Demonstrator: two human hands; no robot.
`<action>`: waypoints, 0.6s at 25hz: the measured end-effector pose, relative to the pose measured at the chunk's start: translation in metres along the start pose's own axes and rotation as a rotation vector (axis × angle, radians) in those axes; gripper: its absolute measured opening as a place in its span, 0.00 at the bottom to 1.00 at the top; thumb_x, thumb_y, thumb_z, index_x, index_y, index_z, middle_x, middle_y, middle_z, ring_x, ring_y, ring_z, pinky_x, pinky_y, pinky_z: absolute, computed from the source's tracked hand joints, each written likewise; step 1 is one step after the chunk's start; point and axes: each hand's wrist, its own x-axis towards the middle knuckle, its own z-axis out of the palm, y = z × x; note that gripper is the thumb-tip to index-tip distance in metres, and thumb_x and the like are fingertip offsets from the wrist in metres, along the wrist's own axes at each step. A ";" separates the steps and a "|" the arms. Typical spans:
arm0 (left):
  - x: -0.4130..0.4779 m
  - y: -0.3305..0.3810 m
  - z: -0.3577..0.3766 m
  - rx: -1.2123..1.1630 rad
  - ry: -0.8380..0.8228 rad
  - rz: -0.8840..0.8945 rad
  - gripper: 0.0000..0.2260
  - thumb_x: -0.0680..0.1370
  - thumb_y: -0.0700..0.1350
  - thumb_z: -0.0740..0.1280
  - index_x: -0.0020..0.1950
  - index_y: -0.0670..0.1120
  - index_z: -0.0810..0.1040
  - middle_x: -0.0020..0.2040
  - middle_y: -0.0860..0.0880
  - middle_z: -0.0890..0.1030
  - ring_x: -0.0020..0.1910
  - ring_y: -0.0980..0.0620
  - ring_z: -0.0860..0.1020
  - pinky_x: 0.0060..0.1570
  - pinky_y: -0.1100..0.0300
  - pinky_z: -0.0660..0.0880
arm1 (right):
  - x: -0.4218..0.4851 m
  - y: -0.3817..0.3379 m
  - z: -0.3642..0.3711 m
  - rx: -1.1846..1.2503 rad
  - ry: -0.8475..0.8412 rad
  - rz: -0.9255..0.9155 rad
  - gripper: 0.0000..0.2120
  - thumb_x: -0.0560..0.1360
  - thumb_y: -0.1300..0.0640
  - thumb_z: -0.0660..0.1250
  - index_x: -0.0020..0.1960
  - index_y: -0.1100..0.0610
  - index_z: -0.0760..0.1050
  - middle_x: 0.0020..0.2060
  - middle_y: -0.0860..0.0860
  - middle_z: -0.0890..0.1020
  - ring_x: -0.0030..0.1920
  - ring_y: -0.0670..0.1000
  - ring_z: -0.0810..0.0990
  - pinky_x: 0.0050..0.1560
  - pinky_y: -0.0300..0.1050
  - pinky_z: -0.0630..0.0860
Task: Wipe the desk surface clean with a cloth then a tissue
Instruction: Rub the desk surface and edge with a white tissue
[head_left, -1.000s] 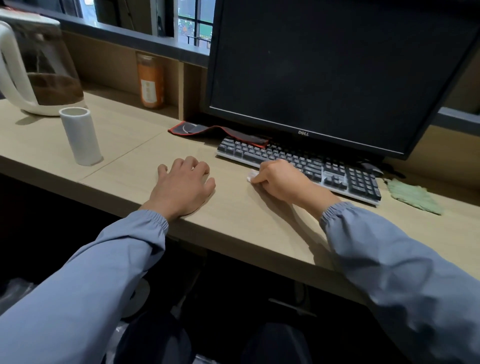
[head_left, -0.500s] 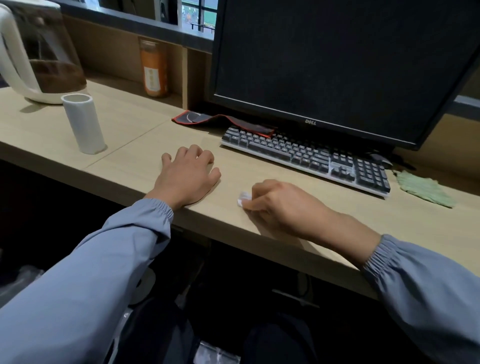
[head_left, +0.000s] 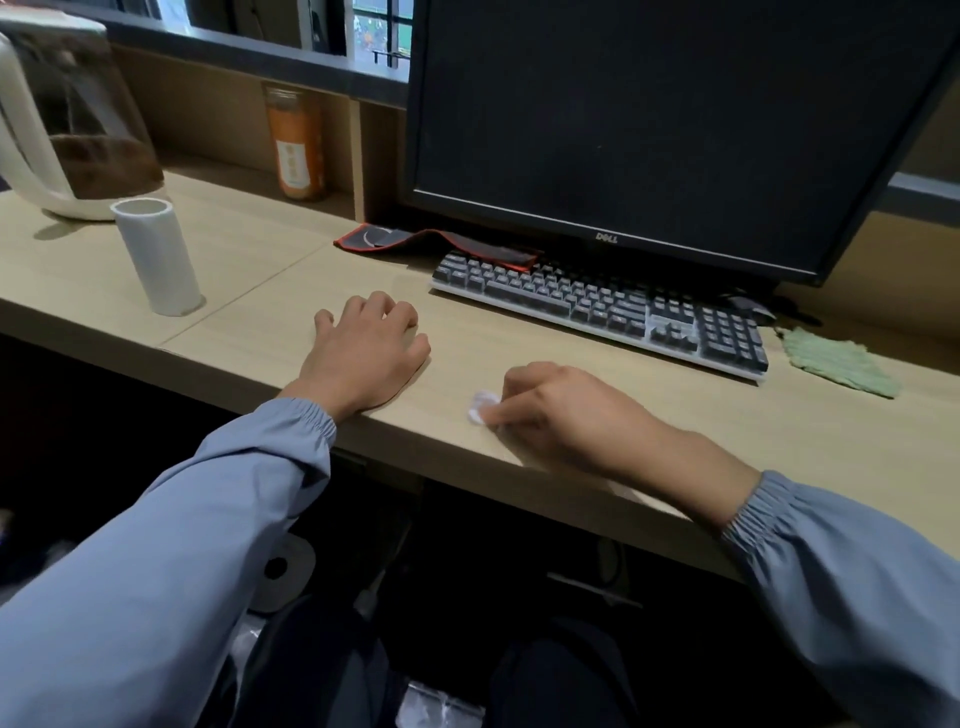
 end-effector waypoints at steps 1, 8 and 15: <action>-0.001 0.001 -0.001 0.007 -0.006 0.002 0.19 0.83 0.58 0.52 0.69 0.52 0.71 0.69 0.47 0.71 0.66 0.44 0.69 0.65 0.37 0.65 | 0.002 0.009 0.000 -0.028 0.054 0.048 0.11 0.82 0.52 0.65 0.52 0.52 0.86 0.38 0.50 0.78 0.36 0.51 0.77 0.36 0.42 0.73; 0.005 0.021 -0.010 0.053 -0.016 0.050 0.16 0.86 0.51 0.53 0.69 0.48 0.72 0.68 0.44 0.71 0.65 0.42 0.70 0.64 0.37 0.66 | -0.022 -0.021 -0.003 0.084 -0.094 -0.061 0.13 0.79 0.55 0.61 0.53 0.56 0.84 0.42 0.53 0.79 0.43 0.54 0.77 0.41 0.45 0.75; 0.000 0.064 0.005 -0.107 -0.076 0.128 0.18 0.85 0.57 0.52 0.72 0.55 0.70 0.72 0.50 0.68 0.72 0.48 0.65 0.70 0.36 0.58 | 0.015 0.078 -0.006 -0.130 0.035 0.265 0.11 0.81 0.58 0.65 0.55 0.52 0.86 0.43 0.51 0.81 0.44 0.56 0.82 0.45 0.50 0.78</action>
